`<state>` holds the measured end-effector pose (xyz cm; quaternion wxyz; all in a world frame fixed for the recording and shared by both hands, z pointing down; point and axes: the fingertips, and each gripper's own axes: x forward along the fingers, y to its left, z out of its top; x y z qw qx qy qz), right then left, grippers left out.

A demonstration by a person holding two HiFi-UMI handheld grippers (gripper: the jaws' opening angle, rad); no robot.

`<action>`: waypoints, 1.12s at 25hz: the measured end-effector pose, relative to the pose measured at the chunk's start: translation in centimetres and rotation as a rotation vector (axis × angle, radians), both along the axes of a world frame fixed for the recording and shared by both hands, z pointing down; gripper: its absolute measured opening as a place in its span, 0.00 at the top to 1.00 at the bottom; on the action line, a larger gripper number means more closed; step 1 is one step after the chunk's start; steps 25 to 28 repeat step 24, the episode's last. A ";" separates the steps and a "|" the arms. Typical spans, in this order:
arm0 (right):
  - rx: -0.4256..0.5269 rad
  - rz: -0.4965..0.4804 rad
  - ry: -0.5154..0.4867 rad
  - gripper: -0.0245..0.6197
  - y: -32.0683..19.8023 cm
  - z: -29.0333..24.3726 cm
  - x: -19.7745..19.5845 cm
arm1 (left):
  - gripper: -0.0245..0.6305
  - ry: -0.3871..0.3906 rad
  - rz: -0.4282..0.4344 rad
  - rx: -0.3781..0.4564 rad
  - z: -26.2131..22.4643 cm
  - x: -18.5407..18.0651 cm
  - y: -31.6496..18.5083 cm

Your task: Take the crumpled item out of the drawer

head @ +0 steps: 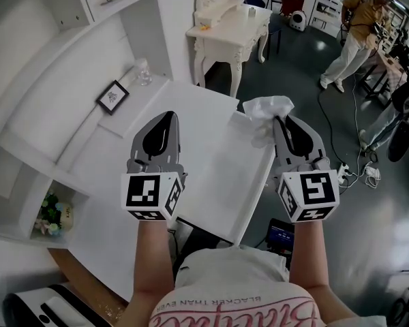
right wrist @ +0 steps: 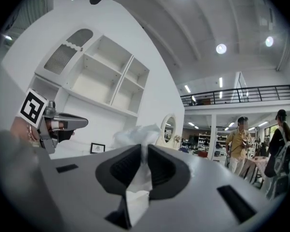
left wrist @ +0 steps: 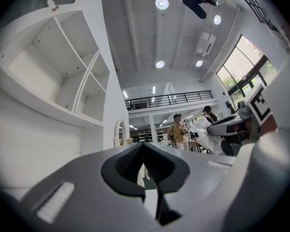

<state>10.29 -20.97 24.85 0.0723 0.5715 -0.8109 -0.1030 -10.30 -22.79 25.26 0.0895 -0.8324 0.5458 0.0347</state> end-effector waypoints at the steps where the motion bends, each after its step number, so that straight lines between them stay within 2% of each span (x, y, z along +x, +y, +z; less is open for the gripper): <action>1: 0.004 0.003 -0.008 0.88 0.1 -0.3 0.2 | 0.95 -0.004 -0.001 0.004 -0.2 0.1 0.1; 28: 0.040 0.016 0.002 0.88 1.4 -1.4 0.1 | 0.95 0.000 0.011 0.048 -1.8 -0.5 0.9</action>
